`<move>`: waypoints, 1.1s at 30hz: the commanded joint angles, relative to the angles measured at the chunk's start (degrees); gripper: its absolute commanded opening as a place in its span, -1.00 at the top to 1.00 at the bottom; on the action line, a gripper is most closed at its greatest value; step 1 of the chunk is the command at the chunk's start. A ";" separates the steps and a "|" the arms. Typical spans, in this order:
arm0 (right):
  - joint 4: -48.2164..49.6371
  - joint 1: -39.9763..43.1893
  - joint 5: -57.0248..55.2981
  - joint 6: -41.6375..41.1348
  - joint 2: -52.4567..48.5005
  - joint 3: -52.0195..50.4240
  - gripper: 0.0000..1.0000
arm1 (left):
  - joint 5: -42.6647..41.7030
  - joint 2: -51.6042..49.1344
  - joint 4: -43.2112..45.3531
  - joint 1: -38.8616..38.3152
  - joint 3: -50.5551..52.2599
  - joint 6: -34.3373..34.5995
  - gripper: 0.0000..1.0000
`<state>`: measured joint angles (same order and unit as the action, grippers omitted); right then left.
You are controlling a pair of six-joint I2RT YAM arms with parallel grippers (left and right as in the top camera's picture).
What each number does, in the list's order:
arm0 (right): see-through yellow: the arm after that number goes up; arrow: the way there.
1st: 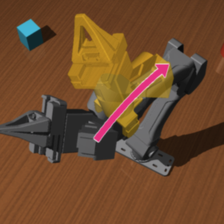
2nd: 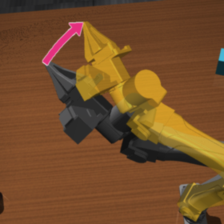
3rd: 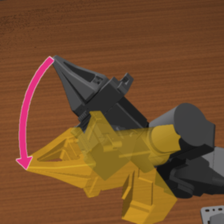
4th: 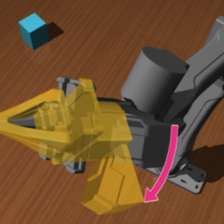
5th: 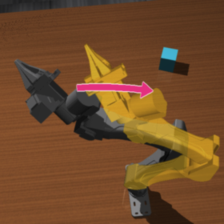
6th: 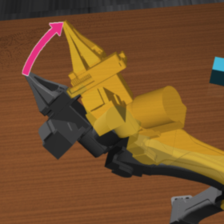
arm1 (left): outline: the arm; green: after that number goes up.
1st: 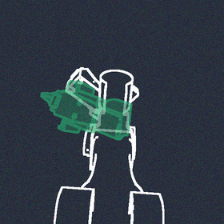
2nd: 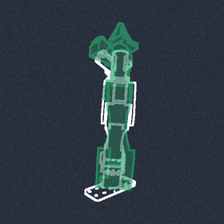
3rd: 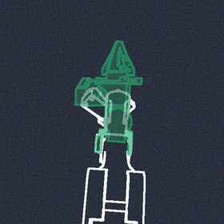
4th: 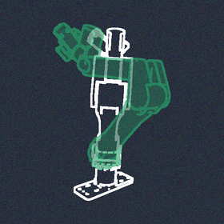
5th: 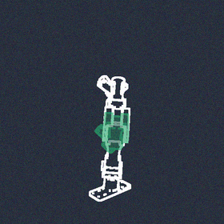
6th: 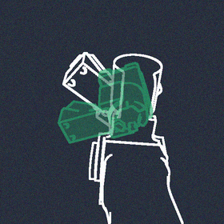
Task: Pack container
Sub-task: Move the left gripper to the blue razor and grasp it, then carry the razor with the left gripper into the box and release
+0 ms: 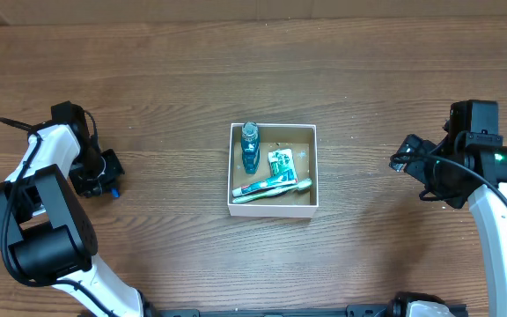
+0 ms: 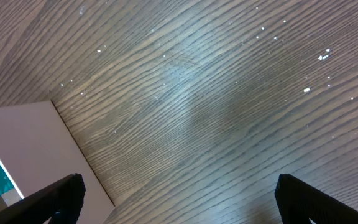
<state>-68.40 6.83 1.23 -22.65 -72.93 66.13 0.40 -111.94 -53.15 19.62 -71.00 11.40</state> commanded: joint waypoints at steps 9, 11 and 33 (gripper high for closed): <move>0.37 0.37 0.00 0.17 0.15 -0.09 -1.00 | -8.13 20.02 -3.80 -7.93 -2.71 -1.84 0.92; 0.59 0.37 0.00 0.17 0.15 -0.09 -1.00 | -8.20 26.43 -3.69 -13.68 -2.73 -5.53 0.92; 0.63 0.37 0.04 0.17 0.15 -0.09 -1.00 | 1.53 6.84 6.08 -61.96 -2.71 -18.27 0.65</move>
<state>-68.07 6.83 1.26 -22.63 -72.93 66.13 1.52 -102.56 -47.13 -42.28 -73.49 -6.09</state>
